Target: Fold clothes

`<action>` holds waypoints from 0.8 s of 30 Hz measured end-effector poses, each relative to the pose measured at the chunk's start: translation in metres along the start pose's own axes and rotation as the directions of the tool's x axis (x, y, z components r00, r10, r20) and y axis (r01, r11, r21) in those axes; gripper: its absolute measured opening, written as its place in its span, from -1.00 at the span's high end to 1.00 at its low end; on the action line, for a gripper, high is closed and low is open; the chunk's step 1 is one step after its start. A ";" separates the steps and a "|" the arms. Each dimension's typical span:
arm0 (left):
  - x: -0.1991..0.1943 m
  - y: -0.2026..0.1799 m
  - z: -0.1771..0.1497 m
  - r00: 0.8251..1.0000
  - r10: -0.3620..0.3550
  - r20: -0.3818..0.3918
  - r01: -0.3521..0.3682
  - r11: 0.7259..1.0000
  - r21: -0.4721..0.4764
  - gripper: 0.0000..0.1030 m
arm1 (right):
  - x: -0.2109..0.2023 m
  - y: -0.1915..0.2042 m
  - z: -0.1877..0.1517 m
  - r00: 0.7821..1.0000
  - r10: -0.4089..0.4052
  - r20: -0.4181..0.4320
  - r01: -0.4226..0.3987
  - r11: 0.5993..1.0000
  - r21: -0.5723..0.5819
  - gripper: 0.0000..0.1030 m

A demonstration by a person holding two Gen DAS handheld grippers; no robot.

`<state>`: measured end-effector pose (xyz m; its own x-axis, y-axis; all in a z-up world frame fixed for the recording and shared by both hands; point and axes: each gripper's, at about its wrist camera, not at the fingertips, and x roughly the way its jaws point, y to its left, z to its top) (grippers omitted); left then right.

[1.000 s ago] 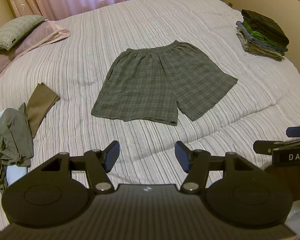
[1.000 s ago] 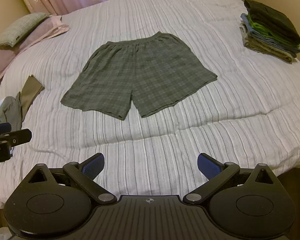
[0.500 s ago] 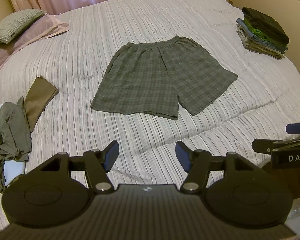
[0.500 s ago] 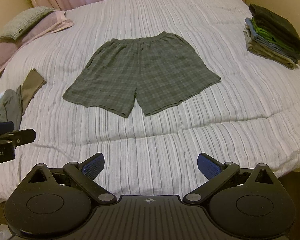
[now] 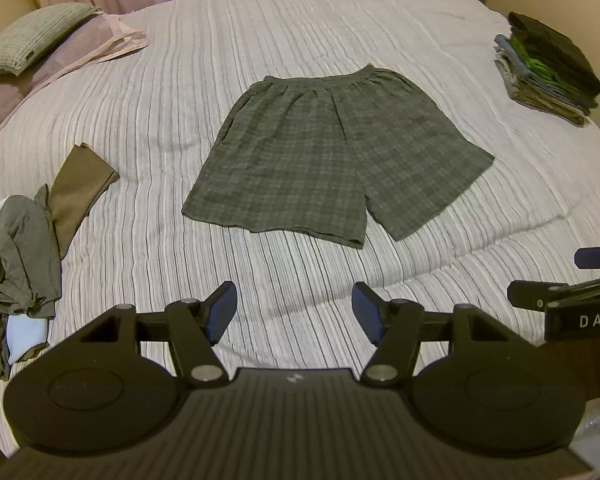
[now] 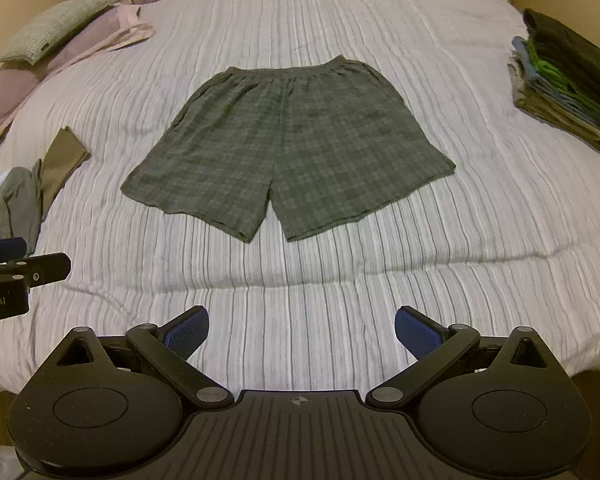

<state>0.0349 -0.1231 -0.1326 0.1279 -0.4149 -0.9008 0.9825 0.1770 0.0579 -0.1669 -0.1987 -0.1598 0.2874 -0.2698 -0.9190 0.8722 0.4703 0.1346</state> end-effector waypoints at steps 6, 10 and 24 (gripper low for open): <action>0.024 -0.009 0.025 0.999 0.021 -0.043 -0.022 0.999 -0.034 -0.19 | 0.021 -0.024 0.023 0.999 0.032 -0.040 -0.032 0.999 -0.002 -0.97; 0.046 -0.020 0.040 0.996 0.033 -0.079 -0.036 0.998 -0.045 -0.19 | 0.042 -0.047 0.037 0.995 0.051 -0.083 -0.050 0.999 0.019 -0.97; 0.144 -0.040 0.080 0.974 0.096 -0.206 -0.120 0.987 -0.107 -0.18 | 0.132 -0.136 0.072 0.981 0.050 -0.188 -0.036 0.997 0.075 -0.97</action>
<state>0.0248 -0.2608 -0.2299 0.1908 -0.2034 -0.9603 0.9401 0.3195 0.1191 -0.2191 -0.3591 -0.2722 0.2510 -0.0832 -0.9644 0.8885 0.4152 0.1954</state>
